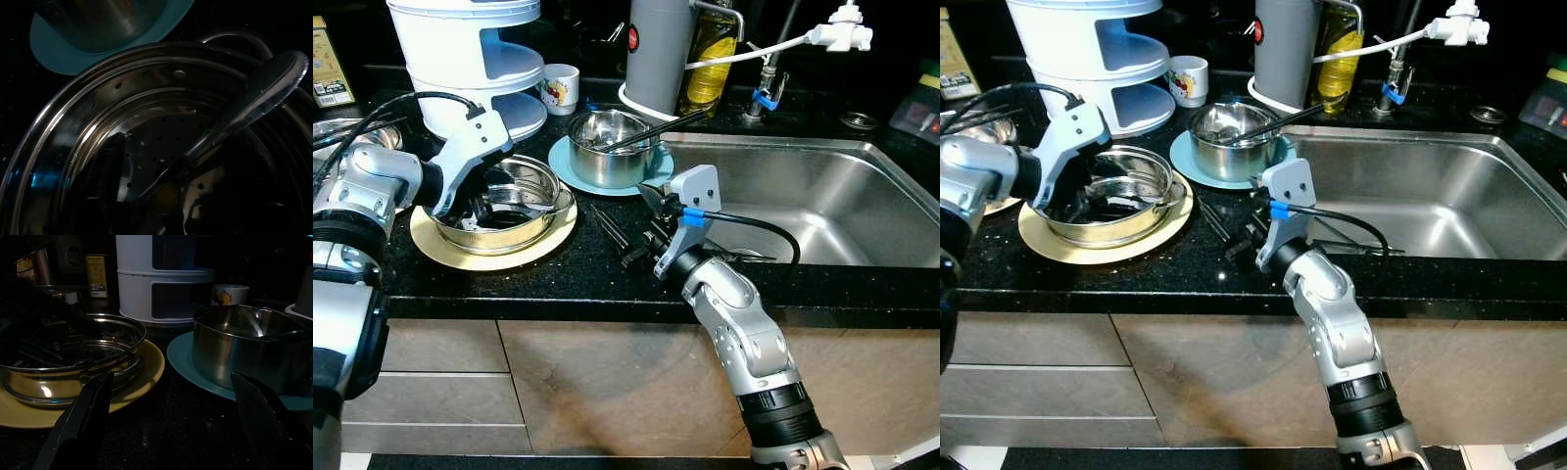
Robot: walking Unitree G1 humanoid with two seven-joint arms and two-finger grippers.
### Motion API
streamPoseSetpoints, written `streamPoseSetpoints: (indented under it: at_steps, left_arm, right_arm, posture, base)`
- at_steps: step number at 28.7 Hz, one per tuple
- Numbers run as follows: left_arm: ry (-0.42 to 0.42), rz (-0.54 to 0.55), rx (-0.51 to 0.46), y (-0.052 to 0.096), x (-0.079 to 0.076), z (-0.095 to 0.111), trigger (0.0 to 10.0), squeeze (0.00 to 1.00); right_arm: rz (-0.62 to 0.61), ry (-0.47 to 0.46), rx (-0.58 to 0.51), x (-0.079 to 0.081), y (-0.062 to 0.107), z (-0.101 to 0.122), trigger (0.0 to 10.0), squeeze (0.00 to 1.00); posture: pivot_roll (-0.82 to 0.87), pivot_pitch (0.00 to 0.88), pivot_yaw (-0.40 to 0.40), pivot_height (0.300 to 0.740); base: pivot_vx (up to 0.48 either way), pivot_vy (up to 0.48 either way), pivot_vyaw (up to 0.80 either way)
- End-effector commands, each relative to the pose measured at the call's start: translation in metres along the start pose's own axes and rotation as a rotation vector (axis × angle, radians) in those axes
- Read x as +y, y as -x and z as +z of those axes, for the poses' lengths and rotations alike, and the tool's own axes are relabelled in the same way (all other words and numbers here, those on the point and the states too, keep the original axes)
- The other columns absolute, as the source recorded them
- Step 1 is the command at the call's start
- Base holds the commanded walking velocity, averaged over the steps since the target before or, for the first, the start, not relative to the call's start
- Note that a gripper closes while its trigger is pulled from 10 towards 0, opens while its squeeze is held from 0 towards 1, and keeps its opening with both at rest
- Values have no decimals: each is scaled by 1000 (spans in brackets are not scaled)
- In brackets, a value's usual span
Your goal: Kitchen organization
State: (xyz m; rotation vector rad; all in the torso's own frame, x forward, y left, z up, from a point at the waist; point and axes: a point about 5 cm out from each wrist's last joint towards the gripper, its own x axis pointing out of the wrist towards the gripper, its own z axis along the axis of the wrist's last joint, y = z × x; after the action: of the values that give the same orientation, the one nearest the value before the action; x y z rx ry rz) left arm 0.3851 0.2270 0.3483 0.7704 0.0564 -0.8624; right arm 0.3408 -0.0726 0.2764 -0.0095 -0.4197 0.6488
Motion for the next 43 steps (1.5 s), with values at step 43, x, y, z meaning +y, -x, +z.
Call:
streamPoseSetpoints:
  at_steps: [43]
  left_arm:
    - [79, 262, -492, 46, 39, 66, 0, 0]
  right_arm:
    - [-16, -22, -16, -4, 2, 2, 10000, 0]
  posture:
    - [67, 202, -27, 740]
  base:
    - [0, 0, 0]
